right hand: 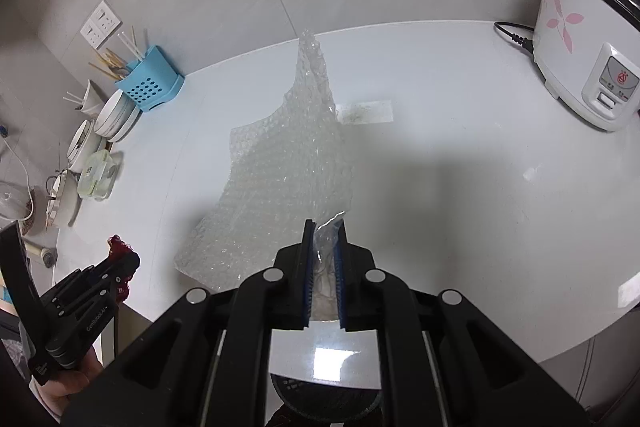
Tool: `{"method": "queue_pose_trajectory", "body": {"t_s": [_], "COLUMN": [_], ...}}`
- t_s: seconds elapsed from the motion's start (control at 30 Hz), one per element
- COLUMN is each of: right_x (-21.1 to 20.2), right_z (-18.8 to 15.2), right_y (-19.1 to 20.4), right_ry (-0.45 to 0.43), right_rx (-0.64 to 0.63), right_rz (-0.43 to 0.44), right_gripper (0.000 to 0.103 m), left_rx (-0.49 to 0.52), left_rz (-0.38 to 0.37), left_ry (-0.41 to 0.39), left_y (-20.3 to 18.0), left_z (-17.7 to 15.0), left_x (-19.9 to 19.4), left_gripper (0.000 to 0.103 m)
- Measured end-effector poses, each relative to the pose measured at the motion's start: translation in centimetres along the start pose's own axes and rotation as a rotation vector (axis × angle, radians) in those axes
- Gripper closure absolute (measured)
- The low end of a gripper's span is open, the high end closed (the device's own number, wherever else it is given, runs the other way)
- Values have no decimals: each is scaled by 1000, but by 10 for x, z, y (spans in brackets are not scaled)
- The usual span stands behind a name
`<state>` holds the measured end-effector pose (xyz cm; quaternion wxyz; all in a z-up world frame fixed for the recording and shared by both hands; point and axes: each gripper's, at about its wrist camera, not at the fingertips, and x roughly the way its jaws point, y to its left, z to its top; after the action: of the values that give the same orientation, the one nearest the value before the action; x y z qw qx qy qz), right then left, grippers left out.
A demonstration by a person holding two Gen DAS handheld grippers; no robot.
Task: Collect trash
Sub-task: 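Carry the red mesh bag and bubble wrap down over the wastebasket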
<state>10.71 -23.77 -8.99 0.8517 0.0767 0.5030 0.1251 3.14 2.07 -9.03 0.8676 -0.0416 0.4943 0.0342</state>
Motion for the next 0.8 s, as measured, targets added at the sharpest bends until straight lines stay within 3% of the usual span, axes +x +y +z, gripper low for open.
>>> {"method": "queue_pose_trajectory", "body": {"t_s": [0.4,0.8], "right_x": [-27,-71], "right_z": [-55,-123], "right_y": [21,49], "right_ry": [-34,-83], "right_rx": [51,57], "right_rz": [-68,-109], "right_gripper": [95,95], "left_rx": [113,196], "left_rz": [-101,-198], "left_ry": [-22,-7], "left_y": [-6,-5], "left_z": [-18,-74], "left_x": [-27,-50], "left_gripper": [81,81]}}
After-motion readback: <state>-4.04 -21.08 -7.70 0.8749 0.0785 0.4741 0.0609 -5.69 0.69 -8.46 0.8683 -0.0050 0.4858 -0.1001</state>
